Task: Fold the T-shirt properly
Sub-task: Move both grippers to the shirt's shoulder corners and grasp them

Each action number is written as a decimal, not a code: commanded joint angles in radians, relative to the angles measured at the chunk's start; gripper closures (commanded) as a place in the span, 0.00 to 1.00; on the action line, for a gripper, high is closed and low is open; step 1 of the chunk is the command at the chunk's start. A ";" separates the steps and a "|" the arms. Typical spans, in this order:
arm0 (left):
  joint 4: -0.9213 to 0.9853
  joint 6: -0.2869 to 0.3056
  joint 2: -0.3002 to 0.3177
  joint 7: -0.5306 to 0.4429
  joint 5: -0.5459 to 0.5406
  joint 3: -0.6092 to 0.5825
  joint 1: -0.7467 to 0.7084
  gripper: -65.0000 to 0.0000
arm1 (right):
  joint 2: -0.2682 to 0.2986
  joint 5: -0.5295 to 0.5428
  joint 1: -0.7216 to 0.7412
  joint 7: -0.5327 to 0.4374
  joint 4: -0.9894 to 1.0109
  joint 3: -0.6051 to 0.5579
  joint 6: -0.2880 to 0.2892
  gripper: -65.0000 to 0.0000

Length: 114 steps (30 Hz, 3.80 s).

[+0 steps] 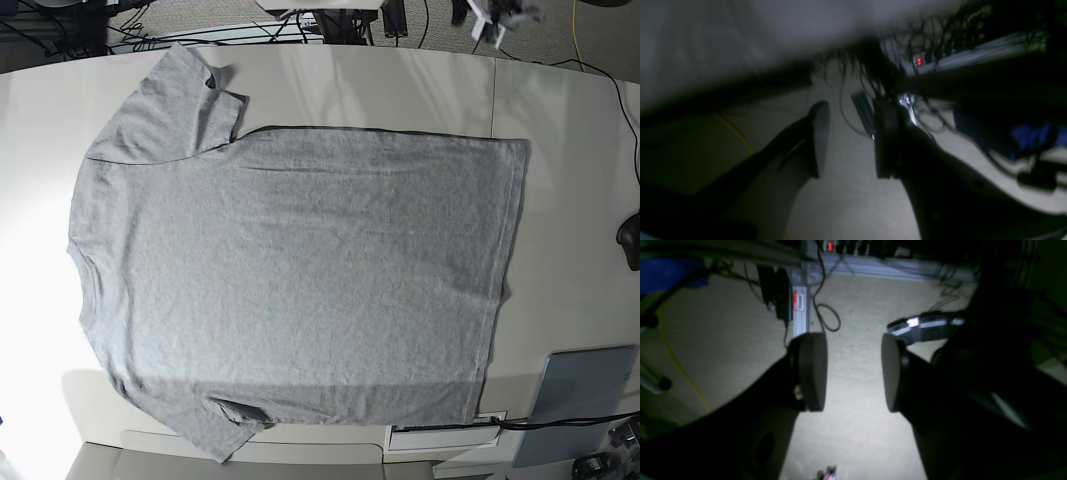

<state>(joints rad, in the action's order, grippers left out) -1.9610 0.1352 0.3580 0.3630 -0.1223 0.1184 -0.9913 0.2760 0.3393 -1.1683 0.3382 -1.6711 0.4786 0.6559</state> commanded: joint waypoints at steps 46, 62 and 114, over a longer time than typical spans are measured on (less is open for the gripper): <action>0.386 0.204 0.027 0.339 -0.537 0.282 0.642 0.47 | 0.004 0.064 0.091 0.193 -0.282 0.250 -0.002 0.59; 0.386 0.207 0.027 0.396 -0.496 0.282 0.642 1.00 | 0.004 0.064 0.094 0.119 -0.282 0.250 -0.002 0.59; 0.386 0.337 0.027 0.400 -0.476 0.282 0.642 1.00 | -0.002 0.253 0.705 0.653 -0.054 0.037 -0.329 0.39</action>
<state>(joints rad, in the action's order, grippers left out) -1.5692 0.4706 0.3740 0.7437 -0.6109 0.4004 -0.3458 0.2653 0.5858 -0.4591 0.9745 -1.7203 0.5129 0.3302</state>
